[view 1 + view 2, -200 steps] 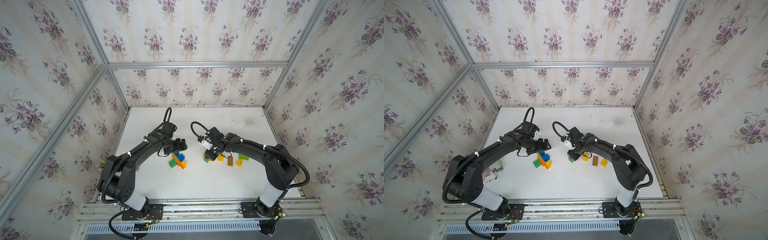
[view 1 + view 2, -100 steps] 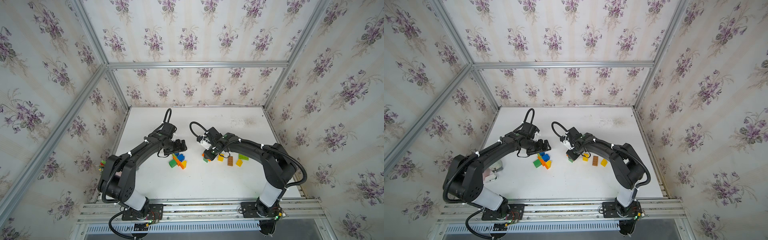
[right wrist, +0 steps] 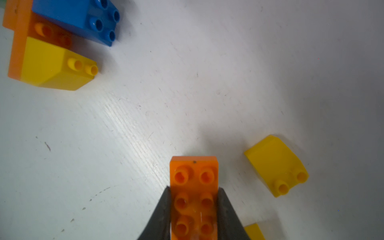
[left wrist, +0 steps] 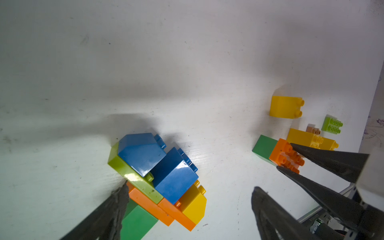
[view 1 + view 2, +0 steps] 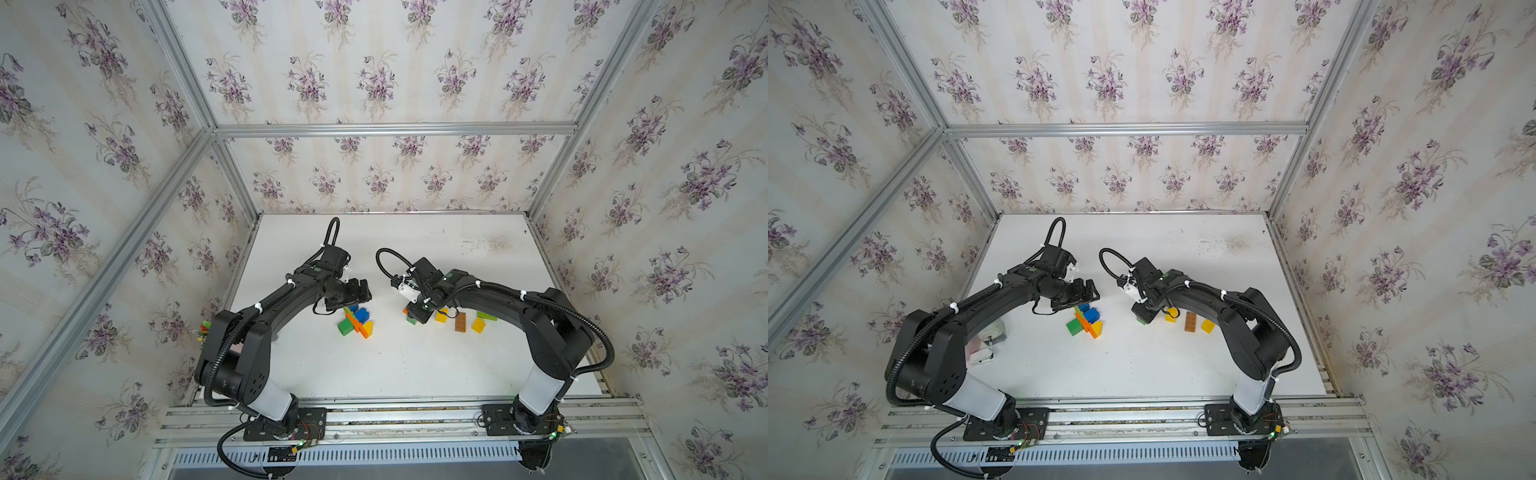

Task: Assemble a fork with lego
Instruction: Assemble the lego brick with the lego brick.

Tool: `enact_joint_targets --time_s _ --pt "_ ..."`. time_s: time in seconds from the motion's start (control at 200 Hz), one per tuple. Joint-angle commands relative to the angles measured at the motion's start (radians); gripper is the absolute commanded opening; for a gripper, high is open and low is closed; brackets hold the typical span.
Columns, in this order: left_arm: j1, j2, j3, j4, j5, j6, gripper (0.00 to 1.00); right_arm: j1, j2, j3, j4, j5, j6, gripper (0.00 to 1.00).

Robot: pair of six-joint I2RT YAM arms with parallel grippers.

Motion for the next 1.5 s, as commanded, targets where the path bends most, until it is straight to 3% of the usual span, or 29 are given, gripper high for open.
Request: enact_joint_targets --time_s 0.0,0.36,0.694,1.139,1.374,1.424,1.434,1.439,1.444,1.494 --pt "0.005 -0.011 0.001 0.003 -0.006 0.008 0.94 0.004 0.040 -0.023 -0.125 0.012 -0.099 0.17" --pt "0.034 -0.031 0.019 -0.044 0.014 0.024 0.94 0.005 0.001 0.053 -0.086 -0.129 -0.300 0.18" --pt "0.063 -0.047 -0.003 -0.039 0.039 0.017 0.94 0.023 0.054 0.087 -0.105 -0.139 -0.338 0.24" --pt "0.069 -0.050 0.002 -0.046 0.066 0.036 0.94 0.027 0.023 0.129 -0.090 -0.163 -0.274 0.50" --pt "0.070 -0.062 0.005 -0.040 0.105 0.034 0.94 0.004 -0.076 0.093 -0.035 -0.137 -0.163 0.57" --pt "0.069 -0.065 0.002 -0.035 0.107 0.035 0.93 0.000 -0.105 0.081 -0.016 -0.097 -0.117 0.70" --pt "0.069 -0.066 0.001 -0.033 0.109 0.035 0.94 -0.002 -0.110 0.080 -0.014 -0.093 -0.110 0.78" --pt "0.070 -0.065 0.001 -0.032 0.110 0.034 0.94 -0.002 -0.113 0.078 -0.014 -0.091 -0.107 0.94" --pt "0.069 -0.065 0.000 -0.031 0.110 0.033 0.93 -0.002 -0.116 0.077 -0.012 -0.090 -0.104 0.97" --pt "0.069 -0.070 -0.007 -0.015 0.118 0.032 0.94 -0.006 -0.148 0.056 0.011 -0.049 -0.063 1.00"
